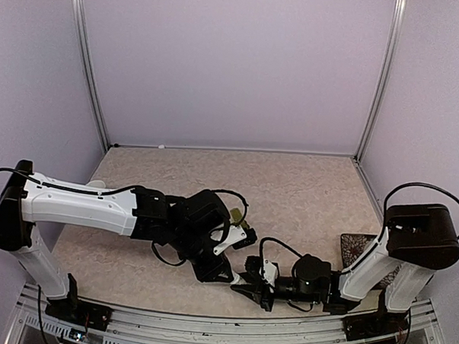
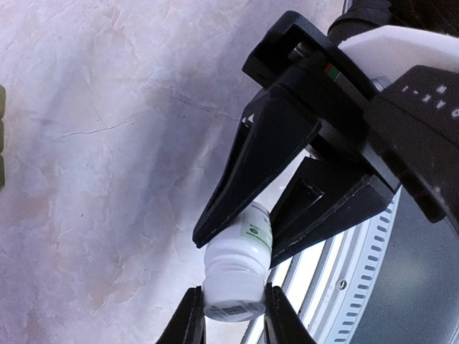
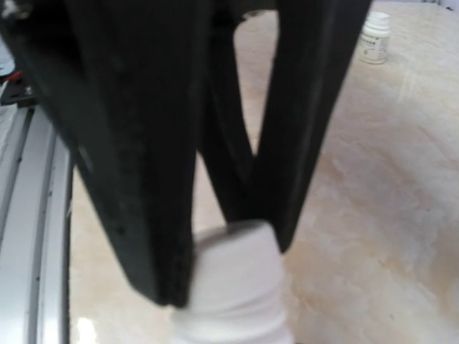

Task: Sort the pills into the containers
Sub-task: Screw the lid of the pill bottle onto the pill bottle.

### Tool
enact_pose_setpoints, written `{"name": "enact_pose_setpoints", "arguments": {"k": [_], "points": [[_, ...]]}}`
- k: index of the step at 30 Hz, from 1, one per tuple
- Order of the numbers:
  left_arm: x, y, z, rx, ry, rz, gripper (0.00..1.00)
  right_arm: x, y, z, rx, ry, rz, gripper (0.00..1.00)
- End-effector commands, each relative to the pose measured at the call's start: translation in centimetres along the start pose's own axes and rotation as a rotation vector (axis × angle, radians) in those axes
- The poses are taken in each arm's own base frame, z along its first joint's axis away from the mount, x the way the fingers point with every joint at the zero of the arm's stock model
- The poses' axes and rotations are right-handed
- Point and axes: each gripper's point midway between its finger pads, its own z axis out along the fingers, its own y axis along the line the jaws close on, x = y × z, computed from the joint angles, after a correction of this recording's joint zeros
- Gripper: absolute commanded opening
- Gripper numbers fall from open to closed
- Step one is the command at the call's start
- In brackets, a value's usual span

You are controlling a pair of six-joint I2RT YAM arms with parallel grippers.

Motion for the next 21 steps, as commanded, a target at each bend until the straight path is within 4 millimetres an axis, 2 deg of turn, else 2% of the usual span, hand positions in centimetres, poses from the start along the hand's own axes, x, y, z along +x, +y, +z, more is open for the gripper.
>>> {"name": "enact_pose_setpoints", "arguments": {"k": [1, 6, 12, 21], "points": [[-1.4, -1.7, -1.3, 0.064, -0.044, 0.048, 0.08, -2.2, 0.3, -0.2, -0.015, -0.025, -0.001, 0.18], [-1.0, -2.3, -1.2, 0.103, -0.026, 0.055, 0.08, -3.8, 0.2, -0.9, 0.041, -0.025, -0.044, 0.19], [-0.9, -3.6, -1.2, 0.18, -0.021, 0.053, 0.08, -5.2, -0.7, -1.6, 0.195, 0.004, -0.129, 0.19], [-0.2, -4.0, -0.7, 0.24, 0.014, -0.027, 0.07, -6.9, -1.5, -2.6, 0.375, 0.023, -0.222, 0.18]]}}
